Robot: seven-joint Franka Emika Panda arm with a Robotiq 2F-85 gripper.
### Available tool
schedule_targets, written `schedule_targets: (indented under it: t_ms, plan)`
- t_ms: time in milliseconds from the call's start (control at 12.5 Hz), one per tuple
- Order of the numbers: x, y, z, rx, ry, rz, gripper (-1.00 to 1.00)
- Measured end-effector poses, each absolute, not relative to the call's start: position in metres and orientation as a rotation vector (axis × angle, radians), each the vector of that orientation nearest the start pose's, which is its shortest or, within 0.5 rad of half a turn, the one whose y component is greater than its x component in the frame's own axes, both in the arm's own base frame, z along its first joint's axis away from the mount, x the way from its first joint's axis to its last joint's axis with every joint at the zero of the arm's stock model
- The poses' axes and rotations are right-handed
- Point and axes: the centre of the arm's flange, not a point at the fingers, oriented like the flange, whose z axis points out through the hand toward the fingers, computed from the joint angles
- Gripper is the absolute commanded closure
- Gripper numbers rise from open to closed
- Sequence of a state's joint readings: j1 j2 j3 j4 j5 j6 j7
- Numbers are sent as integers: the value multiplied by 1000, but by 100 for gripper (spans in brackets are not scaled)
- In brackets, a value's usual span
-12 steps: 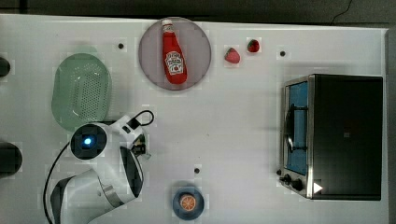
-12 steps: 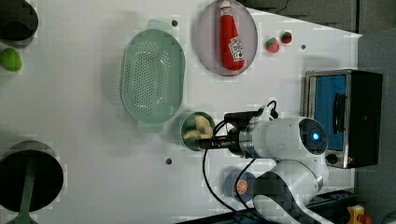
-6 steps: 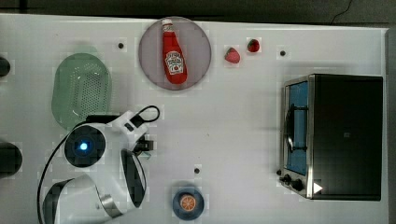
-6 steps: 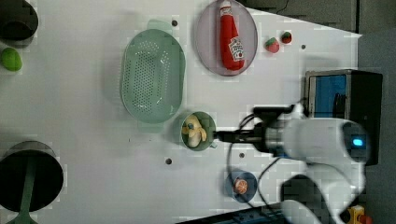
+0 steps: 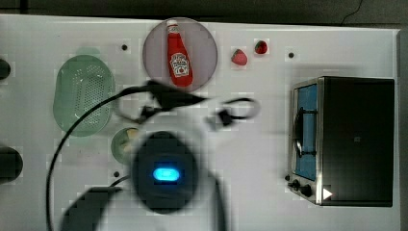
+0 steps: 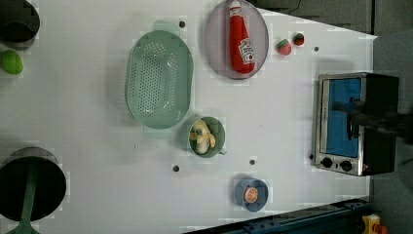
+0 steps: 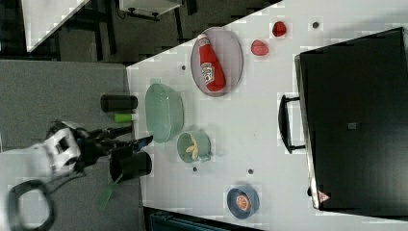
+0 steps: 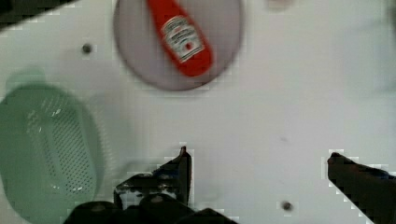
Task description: Pick Banana and place it in mug.
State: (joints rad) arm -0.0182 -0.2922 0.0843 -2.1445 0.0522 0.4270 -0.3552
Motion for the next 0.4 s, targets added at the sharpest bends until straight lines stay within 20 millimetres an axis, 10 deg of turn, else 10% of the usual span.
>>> schedule_targets:
  t_ms: [400]
  plan:
    - [476, -83, 601, -2949, 906, -71, -100]
